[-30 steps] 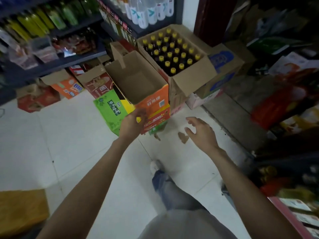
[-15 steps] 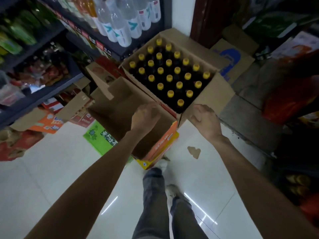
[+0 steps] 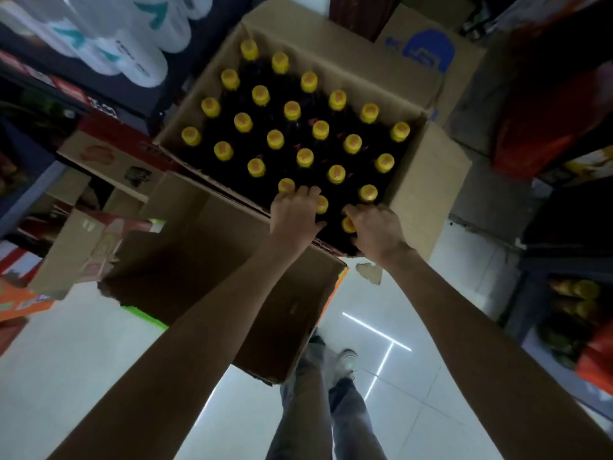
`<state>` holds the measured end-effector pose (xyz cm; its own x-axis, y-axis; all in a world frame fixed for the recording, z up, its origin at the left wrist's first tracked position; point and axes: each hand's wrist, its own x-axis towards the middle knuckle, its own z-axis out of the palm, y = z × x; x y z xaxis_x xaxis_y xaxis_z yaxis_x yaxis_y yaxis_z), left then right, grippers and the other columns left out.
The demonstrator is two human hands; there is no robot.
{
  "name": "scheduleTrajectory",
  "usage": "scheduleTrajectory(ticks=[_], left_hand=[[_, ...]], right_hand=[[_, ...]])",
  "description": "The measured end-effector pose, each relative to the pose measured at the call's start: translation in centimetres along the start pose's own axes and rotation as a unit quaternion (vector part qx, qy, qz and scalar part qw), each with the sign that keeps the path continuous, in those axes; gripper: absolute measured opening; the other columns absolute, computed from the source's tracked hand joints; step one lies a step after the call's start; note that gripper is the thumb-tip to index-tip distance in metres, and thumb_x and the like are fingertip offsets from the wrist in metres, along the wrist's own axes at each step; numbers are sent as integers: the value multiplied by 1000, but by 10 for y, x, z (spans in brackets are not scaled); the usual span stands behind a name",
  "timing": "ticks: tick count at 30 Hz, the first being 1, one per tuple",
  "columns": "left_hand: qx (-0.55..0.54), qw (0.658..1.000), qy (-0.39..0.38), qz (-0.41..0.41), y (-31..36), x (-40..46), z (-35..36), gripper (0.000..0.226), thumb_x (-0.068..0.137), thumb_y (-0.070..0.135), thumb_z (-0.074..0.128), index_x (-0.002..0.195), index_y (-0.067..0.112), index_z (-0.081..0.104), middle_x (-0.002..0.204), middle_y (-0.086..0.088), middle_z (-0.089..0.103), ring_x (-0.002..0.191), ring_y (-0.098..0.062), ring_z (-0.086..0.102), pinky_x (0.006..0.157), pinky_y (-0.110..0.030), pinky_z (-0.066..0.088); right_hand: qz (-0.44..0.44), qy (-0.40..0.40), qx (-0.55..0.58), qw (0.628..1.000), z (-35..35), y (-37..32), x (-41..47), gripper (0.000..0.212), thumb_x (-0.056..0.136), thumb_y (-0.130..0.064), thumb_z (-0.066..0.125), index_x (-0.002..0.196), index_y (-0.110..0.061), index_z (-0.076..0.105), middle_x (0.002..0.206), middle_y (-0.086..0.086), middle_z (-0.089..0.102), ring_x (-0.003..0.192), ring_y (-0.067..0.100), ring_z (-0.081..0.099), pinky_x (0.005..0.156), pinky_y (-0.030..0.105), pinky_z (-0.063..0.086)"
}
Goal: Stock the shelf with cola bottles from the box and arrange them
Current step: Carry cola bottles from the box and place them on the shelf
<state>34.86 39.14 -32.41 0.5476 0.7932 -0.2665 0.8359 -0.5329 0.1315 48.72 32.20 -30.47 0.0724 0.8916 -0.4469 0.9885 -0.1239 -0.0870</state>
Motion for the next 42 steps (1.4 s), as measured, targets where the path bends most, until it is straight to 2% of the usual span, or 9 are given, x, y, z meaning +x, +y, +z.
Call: scheduleTrajectory(ticks=[3,9,12,16,21,26,36,39,42], left_hand=[[-18,1000,-6,-8,3,6,1,49,85,45,65,121,16,49,117,-3,56,100,-25,60,64,-33,39],[-91,996,-5,-18,-3,5,2,46,83,43,68,118,15,53,117,-2,57,104,-27,59,70,-36,43],[-138,989,43,-19,-12,-5,0,45,78,48,71,111,18,60,111,1,61,98,-26,62,67,-33,43],[-229,949,218,17,-25,-30,-25,43,71,54,72,90,15,68,88,2,65,90,-20,58,62,-24,40],[-474,838,216,165,-4,-67,-92,23,83,26,67,102,13,63,108,-3,59,115,-23,53,100,-30,41],[-577,773,141,223,35,-85,-145,19,91,14,50,108,18,44,106,-10,58,114,-27,54,103,-35,38],[-574,786,57,222,186,-145,-168,32,87,44,58,100,15,61,93,7,69,97,-16,66,91,-30,49],[-593,763,50,254,257,-188,-164,16,83,36,58,93,24,63,85,17,72,89,-4,67,85,-23,49],[-594,753,61,276,300,-216,-156,5,84,37,58,82,35,63,80,14,69,82,-8,65,81,-30,49]], right_hand=[[23,20,12,999,2,-2,1,46,85,-23,67,127,-22,47,114,2,65,109,27,58,87,33,45],[31,154,152,976,13,-5,-19,43,64,-27,87,97,-13,62,89,5,67,86,27,61,68,30,43],[128,226,374,890,-2,-7,-43,41,65,-24,87,97,-12,65,97,3,66,92,20,59,72,24,44],[74,300,586,749,-44,-17,-80,29,74,-16,81,96,-19,62,112,-2,67,116,13,57,96,15,39],[4,335,707,622,-85,-22,-122,34,84,-16,65,117,-10,60,119,0,65,117,20,58,98,32,45],[-13,371,700,610,-105,-9,-171,31,87,-18,59,117,-27,60,117,2,62,113,18,58,95,27,44],[155,491,671,534,-74,66,-338,12,88,-24,59,90,-30,69,83,-20,66,86,-1,58,79,14,46],[169,524,634,543,-57,94,-417,12,84,-40,57,88,-31,64,75,-20,58,71,-4,51,66,9,43],[164,530,605,571,-46,114,-467,13,86,-45,54,92,-38,63,87,-9,59,84,3,53,77,15,44]])
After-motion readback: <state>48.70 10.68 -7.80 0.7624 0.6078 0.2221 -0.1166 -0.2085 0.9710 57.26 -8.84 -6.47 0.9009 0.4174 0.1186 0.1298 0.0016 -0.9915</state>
